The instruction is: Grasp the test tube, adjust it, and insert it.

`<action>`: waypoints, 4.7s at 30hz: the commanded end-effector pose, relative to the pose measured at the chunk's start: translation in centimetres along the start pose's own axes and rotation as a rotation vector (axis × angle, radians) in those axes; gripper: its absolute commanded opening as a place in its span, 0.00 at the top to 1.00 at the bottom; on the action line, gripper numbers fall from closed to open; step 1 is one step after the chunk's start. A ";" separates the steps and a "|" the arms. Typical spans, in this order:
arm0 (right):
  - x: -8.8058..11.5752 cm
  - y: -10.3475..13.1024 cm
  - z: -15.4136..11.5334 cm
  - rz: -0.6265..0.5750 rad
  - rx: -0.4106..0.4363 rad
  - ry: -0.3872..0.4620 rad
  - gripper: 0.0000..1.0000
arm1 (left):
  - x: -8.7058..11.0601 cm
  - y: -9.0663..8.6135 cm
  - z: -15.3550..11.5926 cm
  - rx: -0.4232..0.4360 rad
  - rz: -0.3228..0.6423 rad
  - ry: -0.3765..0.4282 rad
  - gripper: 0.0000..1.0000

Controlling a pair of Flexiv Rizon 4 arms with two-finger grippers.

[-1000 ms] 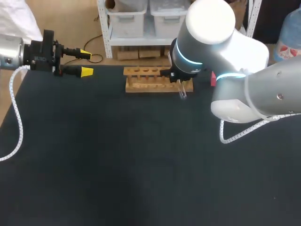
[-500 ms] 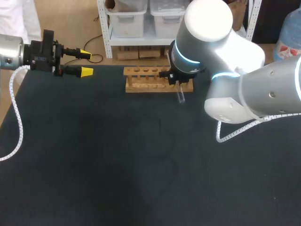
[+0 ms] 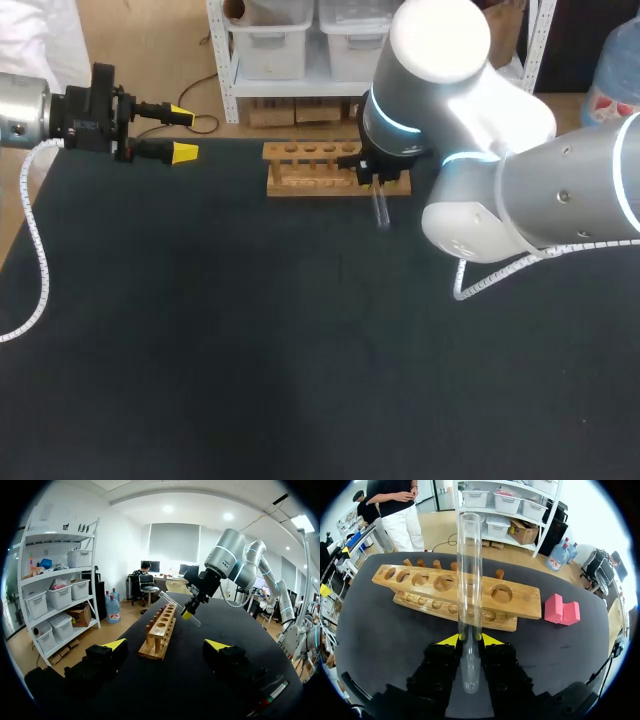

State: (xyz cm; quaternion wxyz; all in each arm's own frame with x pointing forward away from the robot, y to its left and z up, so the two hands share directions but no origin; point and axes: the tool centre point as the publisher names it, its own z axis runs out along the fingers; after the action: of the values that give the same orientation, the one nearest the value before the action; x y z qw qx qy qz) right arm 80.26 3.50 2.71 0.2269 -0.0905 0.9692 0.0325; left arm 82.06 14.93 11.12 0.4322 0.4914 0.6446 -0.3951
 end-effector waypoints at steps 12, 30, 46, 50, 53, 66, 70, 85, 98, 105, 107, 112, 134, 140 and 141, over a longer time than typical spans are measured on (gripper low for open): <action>0.2 -0.4 -2.3 0.030 0.006 -0.040 1.00 | 0.1 0.0 0.0 0.000 0.003 -0.003 0.00; 0.1 -2.9 -8.0 0.116 0.077 -0.145 1.00 | 0.1 0.0 0.0 0.000 0.003 -0.003 0.00; 0.0 -3.1 -8.4 0.118 0.064 -0.156 1.00 | 0.1 0.0 0.0 0.000 0.003 -0.003 0.00; 0.0 -3.1 -8.4 0.118 0.064 -0.156 1.00 | 0.1 0.0 0.0 0.000 0.003 -0.003 0.00; 0.0 -3.1 -8.4 0.118 0.064 -0.156 1.00 | 0.1 0.0 0.0 0.000 0.003 -0.003 0.00; 0.0 -3.1 -8.4 0.118 0.064 -0.156 1.00 | 0.1 0.0 0.0 0.000 0.003 -0.003 0.00; 0.0 -3.1 -8.4 0.118 0.064 -0.156 1.00 | 0.1 0.0 0.0 0.000 0.003 -0.003 0.00; 0.0 -3.1 -8.4 0.118 0.064 -0.156 1.00 | 0.1 0.0 0.0 0.000 0.003 -0.003 0.00; -0.2 -2.8 -7.9 0.110 0.068 -0.159 1.00 | 0.1 0.0 0.0 0.000 0.003 -0.003 0.00; -0.6 -1.8 -6.6 0.095 0.078 -0.150 1.00 | 0.1 0.0 0.0 0.000 0.003 -0.003 0.00; -0.6 -1.4 -6.2 0.089 0.076 -0.142 1.00 | 0.1 0.0 0.0 0.000 0.003 -0.003 0.00; -0.4 -0.8 -5.2 0.078 0.073 -0.118 1.00 | 0.1 0.0 0.0 0.000 0.003 -0.003 0.00; -0.9 -0.3 -2.5 0.064 0.093 -0.080 1.00 | 0.1 0.0 0.0 0.000 0.003 -0.003 0.00; -1.0 -0.3 -1.9 0.056 0.092 -0.072 1.00 | 0.1 0.0 0.0 0.000 0.003 -0.003 0.00; -1.0 -0.3 -1.8 0.055 0.090 -0.069 1.00 | 0.1 0.0 0.0 0.000 0.003 -0.003 0.00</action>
State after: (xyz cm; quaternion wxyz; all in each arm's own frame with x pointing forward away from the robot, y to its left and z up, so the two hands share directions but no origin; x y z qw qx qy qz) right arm 80.11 3.10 4.98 0.2655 -0.0516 0.9627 -0.0024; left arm 82.06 14.93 11.13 0.4322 0.4914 0.6446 -0.3951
